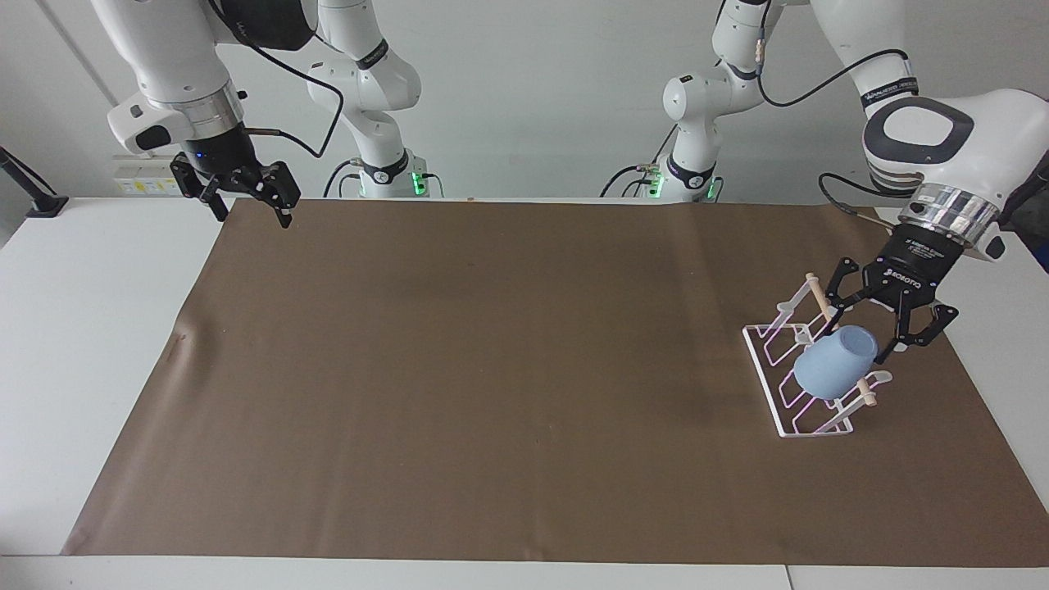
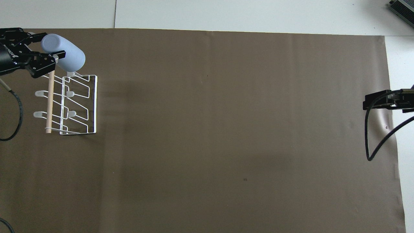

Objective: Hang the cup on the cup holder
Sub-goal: 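Lower the cup onto the top rack hook with the left gripper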

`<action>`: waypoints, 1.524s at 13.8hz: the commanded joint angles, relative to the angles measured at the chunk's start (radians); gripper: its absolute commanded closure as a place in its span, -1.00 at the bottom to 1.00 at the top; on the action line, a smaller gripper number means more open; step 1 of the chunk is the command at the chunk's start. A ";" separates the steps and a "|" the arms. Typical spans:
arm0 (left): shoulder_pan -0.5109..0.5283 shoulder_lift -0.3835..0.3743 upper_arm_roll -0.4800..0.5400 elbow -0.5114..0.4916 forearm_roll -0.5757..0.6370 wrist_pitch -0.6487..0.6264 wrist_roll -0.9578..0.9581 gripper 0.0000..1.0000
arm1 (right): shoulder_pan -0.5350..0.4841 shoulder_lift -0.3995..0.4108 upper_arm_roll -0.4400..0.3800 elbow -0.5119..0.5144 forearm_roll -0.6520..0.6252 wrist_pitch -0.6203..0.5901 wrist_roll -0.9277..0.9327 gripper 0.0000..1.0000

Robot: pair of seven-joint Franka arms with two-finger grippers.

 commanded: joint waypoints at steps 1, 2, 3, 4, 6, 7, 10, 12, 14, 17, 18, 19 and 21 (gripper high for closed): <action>0.017 -0.017 -0.011 -0.061 -0.039 0.070 0.027 1.00 | 0.012 0.005 -0.005 0.007 -0.009 -0.010 0.007 -1.00; 0.017 -0.015 -0.011 -0.067 -0.052 0.081 0.027 1.00 | 0.012 0.005 -0.006 0.007 -0.009 -0.010 0.007 -1.00; 0.014 -0.017 -0.011 -0.083 -0.063 0.108 0.027 1.00 | 0.012 0.003 -0.006 0.007 -0.009 -0.010 0.007 -1.00; 0.012 -0.021 -0.012 -0.107 -0.066 0.144 0.027 1.00 | 0.012 0.003 -0.005 0.005 -0.009 -0.011 0.007 -1.00; 0.004 -0.029 -0.012 -0.142 -0.080 0.168 0.027 1.00 | 0.012 0.003 -0.005 0.005 -0.009 -0.014 0.007 -1.00; 0.004 -0.032 -0.012 -0.155 -0.085 0.182 0.025 1.00 | 0.012 0.003 -0.006 0.005 -0.009 -0.014 0.007 -1.00; 0.003 -0.038 -0.012 -0.182 -0.100 0.211 0.027 1.00 | 0.012 0.000 -0.006 -0.001 -0.009 -0.010 0.009 -1.00; -0.002 -0.038 -0.012 -0.199 -0.121 0.236 0.027 1.00 | 0.012 0.008 -0.008 -0.004 -0.014 -0.010 0.007 -1.00; -0.003 -0.038 -0.012 -0.236 -0.126 0.273 0.025 1.00 | 0.006 0.046 -0.014 0.014 -0.009 -0.017 0.007 -1.00; -0.006 -0.044 -0.014 -0.251 -0.128 0.274 0.024 1.00 | -0.008 0.046 -0.018 0.008 0.012 -0.025 0.016 -1.00; -0.014 -0.044 -0.014 -0.259 -0.141 0.276 0.024 1.00 | -0.012 0.042 -0.018 0.002 0.023 -0.025 0.016 -1.00; -0.019 -0.044 -0.014 -0.262 -0.157 0.290 0.025 1.00 | -0.012 0.037 -0.018 -0.009 0.024 -0.028 0.012 -1.00; -0.050 -0.044 -0.014 -0.279 -0.160 0.333 0.025 1.00 | -0.012 0.032 -0.018 -0.010 0.023 -0.025 0.012 -1.00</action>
